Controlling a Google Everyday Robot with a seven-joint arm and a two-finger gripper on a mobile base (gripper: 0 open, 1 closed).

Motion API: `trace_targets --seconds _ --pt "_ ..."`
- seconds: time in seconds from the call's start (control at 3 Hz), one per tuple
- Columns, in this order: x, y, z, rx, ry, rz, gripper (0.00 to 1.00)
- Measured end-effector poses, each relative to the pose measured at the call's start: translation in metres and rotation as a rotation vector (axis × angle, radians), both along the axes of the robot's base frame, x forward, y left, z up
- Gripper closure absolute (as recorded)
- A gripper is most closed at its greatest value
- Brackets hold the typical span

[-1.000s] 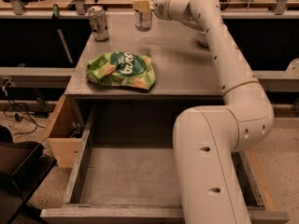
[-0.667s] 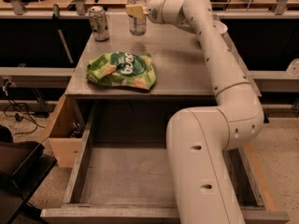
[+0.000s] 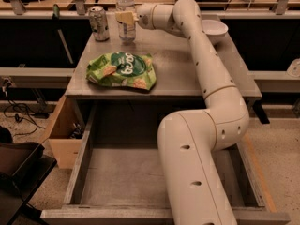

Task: Move blue plastic bottle near 7up can

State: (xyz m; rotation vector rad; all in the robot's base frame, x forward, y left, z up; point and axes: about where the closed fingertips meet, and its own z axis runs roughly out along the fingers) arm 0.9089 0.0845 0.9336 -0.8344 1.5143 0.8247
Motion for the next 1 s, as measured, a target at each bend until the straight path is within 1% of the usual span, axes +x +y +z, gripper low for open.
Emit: trace_targets --seconds 0.33,0.67,1.0 --pt "0.002 -0.002 -0.009 0.016 0.014 0.001 1.0" --pt "0.007 -0.01 -0.019 0.054 0.041 -0.007 1.0" --pt "0.007 -0.009 -0.019 0.055 0.042 -0.006 0.84"
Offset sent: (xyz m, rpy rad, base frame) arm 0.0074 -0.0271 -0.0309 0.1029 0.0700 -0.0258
